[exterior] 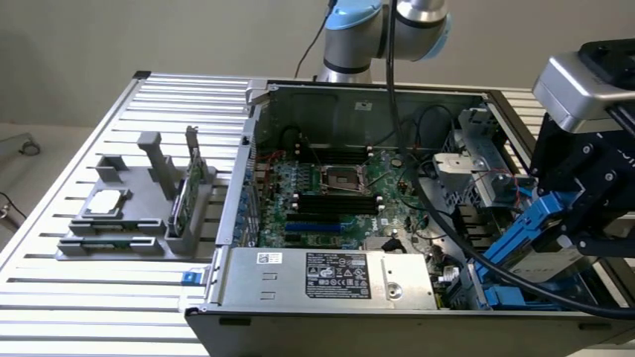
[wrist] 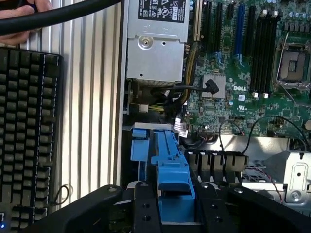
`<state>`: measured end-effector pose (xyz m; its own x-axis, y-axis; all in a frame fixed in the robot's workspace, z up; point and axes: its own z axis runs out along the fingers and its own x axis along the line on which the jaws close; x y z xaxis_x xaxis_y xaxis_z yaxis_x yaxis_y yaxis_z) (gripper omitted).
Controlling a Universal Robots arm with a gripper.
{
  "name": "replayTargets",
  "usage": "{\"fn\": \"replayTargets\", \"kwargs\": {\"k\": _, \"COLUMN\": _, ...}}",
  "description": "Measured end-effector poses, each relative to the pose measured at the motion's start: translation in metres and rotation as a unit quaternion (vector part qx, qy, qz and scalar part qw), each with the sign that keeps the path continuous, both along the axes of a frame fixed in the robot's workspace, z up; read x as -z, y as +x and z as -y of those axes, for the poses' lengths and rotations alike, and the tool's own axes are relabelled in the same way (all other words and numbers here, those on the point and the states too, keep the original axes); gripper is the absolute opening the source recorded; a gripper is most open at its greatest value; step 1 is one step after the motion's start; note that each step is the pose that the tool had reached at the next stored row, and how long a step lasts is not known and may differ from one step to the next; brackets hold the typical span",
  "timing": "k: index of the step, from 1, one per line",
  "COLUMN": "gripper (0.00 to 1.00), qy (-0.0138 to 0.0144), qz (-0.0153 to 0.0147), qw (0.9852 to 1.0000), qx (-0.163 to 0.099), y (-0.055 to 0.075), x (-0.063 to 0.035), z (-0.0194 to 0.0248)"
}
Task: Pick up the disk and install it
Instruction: 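Insert the disk into the insertion slot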
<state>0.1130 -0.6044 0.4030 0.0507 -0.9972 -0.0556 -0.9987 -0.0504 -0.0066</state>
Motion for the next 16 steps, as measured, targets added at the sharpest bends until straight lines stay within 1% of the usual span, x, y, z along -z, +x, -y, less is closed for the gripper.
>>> {"fn": "replayTargets", "kwargs": {"k": 3, "gripper": 0.33, "qy": 0.0012, "qz": 0.0001, "qw": 1.0000, "qx": 0.000, "y": 0.000, "x": 0.0040, "z": -0.0014}}
{"fn": "replayTargets", "kwargs": {"k": 7, "gripper": 0.33, "qy": 0.0035, "qz": 0.0000, "qw": 1.0000, "qx": 0.000, "y": 0.000, "x": 0.0096, "z": -0.0031}}
{"fn": "replayTargets", "kwargs": {"k": 11, "gripper": 0.33, "qy": 0.0055, "qz": 0.0000, "qw": 1.0000, "qx": -0.001, "y": 0.000, "x": 0.0135, "z": -0.0034}}
{"fn": "replayTargets", "kwargs": {"k": 12, "gripper": 0.33, "qy": 0.0055, "qz": 0.0000, "qw": 1.0000, "qx": -0.001, "y": 0.000, "x": 0.0141, "z": -0.0035}}
{"fn": "replayTargets", "kwargs": {"k": 13, "gripper": 0.33, "qy": 0.0062, "qz": 0.0001, "qw": 1.0000, "qx": -0.001, "y": 0.000, "x": 0.0149, "z": -0.0036}}
{"fn": "replayTargets", "kwargs": {"k": 14, "gripper": 0.33, "qy": 0.0062, "qz": 0.0000, "qw": 1.0000, "qx": -0.002, "y": 0.000, "x": 0.0156, "z": -0.0036}}
{"fn": "replayTargets", "kwargs": {"k": 15, "gripper": 0.36, "qy": 0.0058, "qz": 0.0000, "qw": 1.0000, "qx": -0.002, "y": 0.000, "x": 0.0158, "z": -0.0035}}
{"fn": "replayTargets", "kwargs": {"k": 16, "gripper": 0.36, "qy": 0.0058, "qz": 0.0000, "qw": 1.0000, "qx": -0.002, "y": 0.000, "x": 0.0162, "z": -0.0035}}
